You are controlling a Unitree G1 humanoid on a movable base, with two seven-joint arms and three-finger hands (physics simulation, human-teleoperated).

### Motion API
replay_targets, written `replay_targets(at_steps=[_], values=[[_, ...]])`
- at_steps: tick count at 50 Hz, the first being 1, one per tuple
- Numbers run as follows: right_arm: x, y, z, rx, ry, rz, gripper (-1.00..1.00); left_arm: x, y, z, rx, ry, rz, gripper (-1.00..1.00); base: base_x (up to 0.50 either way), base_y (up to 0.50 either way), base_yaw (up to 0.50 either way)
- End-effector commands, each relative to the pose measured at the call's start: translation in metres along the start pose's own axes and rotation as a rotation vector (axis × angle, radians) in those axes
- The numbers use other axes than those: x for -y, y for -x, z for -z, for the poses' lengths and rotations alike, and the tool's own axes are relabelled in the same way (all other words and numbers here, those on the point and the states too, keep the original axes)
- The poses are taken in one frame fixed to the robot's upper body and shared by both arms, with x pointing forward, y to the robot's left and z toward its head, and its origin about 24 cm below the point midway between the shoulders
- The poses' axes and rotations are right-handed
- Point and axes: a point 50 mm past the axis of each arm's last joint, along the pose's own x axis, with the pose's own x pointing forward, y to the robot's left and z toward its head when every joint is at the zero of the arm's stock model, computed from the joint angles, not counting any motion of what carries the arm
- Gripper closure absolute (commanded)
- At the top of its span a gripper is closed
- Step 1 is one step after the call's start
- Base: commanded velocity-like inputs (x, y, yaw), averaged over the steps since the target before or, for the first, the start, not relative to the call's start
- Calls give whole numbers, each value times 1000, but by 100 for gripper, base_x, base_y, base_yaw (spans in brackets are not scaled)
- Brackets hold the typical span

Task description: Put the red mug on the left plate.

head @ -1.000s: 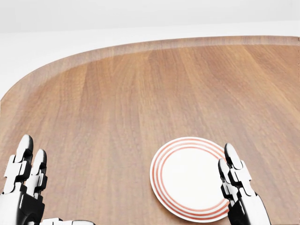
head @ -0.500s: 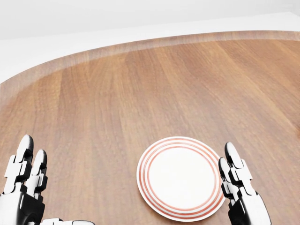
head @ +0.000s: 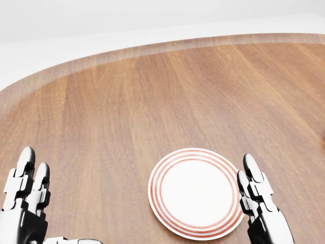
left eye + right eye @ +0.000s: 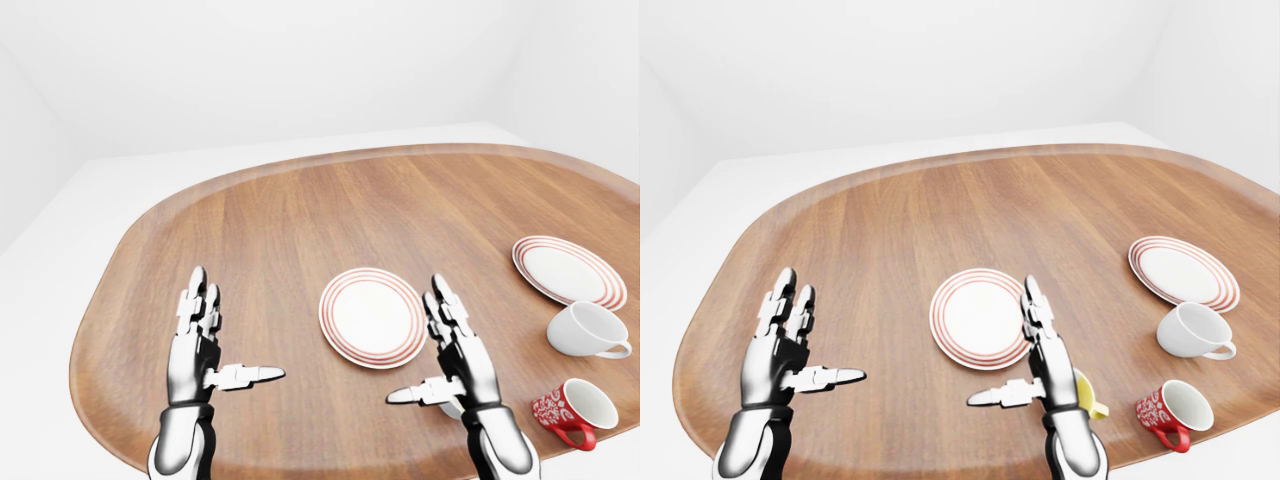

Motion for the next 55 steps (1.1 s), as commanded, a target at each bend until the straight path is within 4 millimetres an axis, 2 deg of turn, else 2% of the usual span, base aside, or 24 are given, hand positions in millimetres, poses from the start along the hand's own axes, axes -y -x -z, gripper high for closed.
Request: replay_targets(at_steps=[1,2,3,5,10,11,12,17,18,19,20,23,25,32,36,37,39,45,46,48,51,52,55], values=[[10,-3,8,-92,212,172,-100,-3,3,-1,-1,2,-18,-100,0,0,0],[12,-6,12,-122,258,202,-100,-4,3,-1,0,4,-22,-100,0,0,0],[9,-13,15,-130,386,213,-100,-5,4,-1,-1,3,-26,-100,0,0,0],[-5,-20,23,-166,471,147,-100,-5,5,-1,-1,3,-29,-100,0,0,0],[-9,-33,41,-223,654,212,-100,-6,4,-1,-1,3,-33,-100,0,0,0],[17,-83,-91,168,950,55,-100,-6,5,-1,0,3,-35,-100,0,0,0],[17,-92,-112,188,1098,29,-100,-6,5,-2,-1,2,-36,-100,0,0,0],[25,-99,-96,66,1168,50,-100,-6,4,-1,-1,-1,-36,-100,0,0,0],[28,-102,-88,26,1282,96,-100,-6,4,-1,-1,-2,-36,-100,0,0,0],[36,-102,-113,-25,1426,60,-100,-6,4,-1,-1,-2,-37,-100,0,0,0],[39,-102,-117,-85,1464,37,-100,-6,4,-1,-2,-1,-36,-100,0,0,0],[41,-103,-100,-168,1484,43,-100,-5,4,-1,-1,-2,-36,-100,0,0,0],[76,-95,-121,-265,1535,137,-100,-5,4,-1,-1,-3,-37,-100,0,0,0],[97,-92,-133,-285,1534,216,-100,-5,3,-1,-3,-6,-37,-100,0,0,0],[106,-90,-131,-324,1536,227,-100,-5,5,-1,-4,-5,-41,-100,0,0,0],[118,-85,-124,-396,1557,238,-100,-7,5,-1,-2,-4,-44,-100,0,0,0],[125,-80,-121,-451,1579,256,-100,-7,4,-1,0,-2,-47,-100,0,0,0],[152,-40,-115,-583,1571,359,-100,-7,4,-1,0,-4,-49,-100,0,0,0],[152,-40,-115,-585,1569,362,-100,-7,4,-1,0,-4,-49,-100,0,0,0],[162,-21,-112,-634,1546,396,-100,-7,4,-1,0,-5,-50,-100,0,0,0],[166,-16,-111,-654,1535,416,-100,-7,4,-1,0,-5,-51,-100,0,0,0],[182,0,-99,-782,1521,430,-100,-7,5,-1,-1,-6,-53,-100,0,0,0],[192,8,-93,-813,1463,441,-100,-8,5,-1,0,-6,-54,-100,0,0,0]])
